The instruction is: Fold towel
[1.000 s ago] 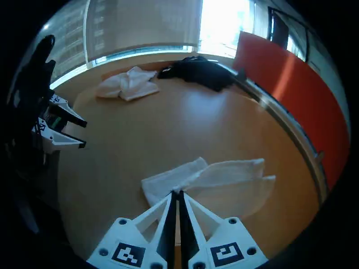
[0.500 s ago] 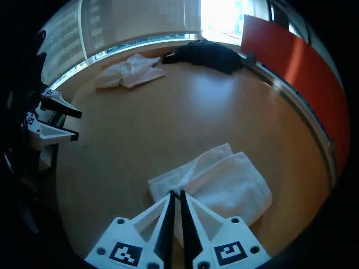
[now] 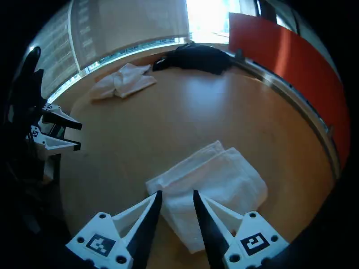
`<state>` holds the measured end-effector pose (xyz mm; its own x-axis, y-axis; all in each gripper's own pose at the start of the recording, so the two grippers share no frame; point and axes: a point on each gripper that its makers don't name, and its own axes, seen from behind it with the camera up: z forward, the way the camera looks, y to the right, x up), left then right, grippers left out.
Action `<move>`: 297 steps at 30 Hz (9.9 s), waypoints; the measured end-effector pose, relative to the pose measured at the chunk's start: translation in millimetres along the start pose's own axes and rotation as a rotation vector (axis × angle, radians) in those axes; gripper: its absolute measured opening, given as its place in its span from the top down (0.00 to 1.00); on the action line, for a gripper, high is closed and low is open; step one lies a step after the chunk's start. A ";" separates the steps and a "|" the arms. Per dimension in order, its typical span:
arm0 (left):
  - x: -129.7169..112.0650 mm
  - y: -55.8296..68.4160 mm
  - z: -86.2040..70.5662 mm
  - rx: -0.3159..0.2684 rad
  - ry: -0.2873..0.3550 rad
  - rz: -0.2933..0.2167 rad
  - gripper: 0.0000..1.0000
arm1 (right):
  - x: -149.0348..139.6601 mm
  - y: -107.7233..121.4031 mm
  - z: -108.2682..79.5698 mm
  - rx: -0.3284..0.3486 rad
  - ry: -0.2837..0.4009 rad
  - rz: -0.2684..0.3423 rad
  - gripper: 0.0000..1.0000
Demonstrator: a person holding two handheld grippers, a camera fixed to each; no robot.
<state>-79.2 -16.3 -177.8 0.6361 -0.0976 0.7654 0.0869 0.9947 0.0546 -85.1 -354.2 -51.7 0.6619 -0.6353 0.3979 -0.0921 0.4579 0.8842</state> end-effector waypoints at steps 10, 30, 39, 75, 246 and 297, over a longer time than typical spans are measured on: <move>3.5 -0.4 2.2 -0.004 0.003 0.006 0.16 | -36.6 12.6 -19.5 -0.060 -0.038 0.031 0.47; 2.2 7.1 5.6 -0.015 -0.002 0.019 0.16 | -94.7 21.6 -34.9 -0.122 -0.100 0.112 0.48; 0.9 7.7 6.2 -0.017 -0.005 0.021 0.16 | -100.0 23.7 -25.7 -0.136 -0.104 0.135 0.52; 29.4 18.9 -2.2 -0.049 0.039 0.071 0.16 | -17.4 59.0 -85.0 -0.240 0.055 0.089 0.96; 46.4 103.8 -13.8 -0.095 0.033 0.171 0.16 | -451.0 246.9 -391.9 -0.700 -0.358 0.636 0.91; 74.6 101.7 -13.0 -0.136 0.091 0.175 0.16 | -344.7 242.4 -431.4 -0.920 0.118 0.701 0.03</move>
<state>-12.9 77.2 -123.5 0.7165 0.0674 0.6943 0.0677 0.9839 -0.1653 -14.7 244.0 -80.0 0.7493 -0.0236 0.6618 0.0773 0.9956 -0.0520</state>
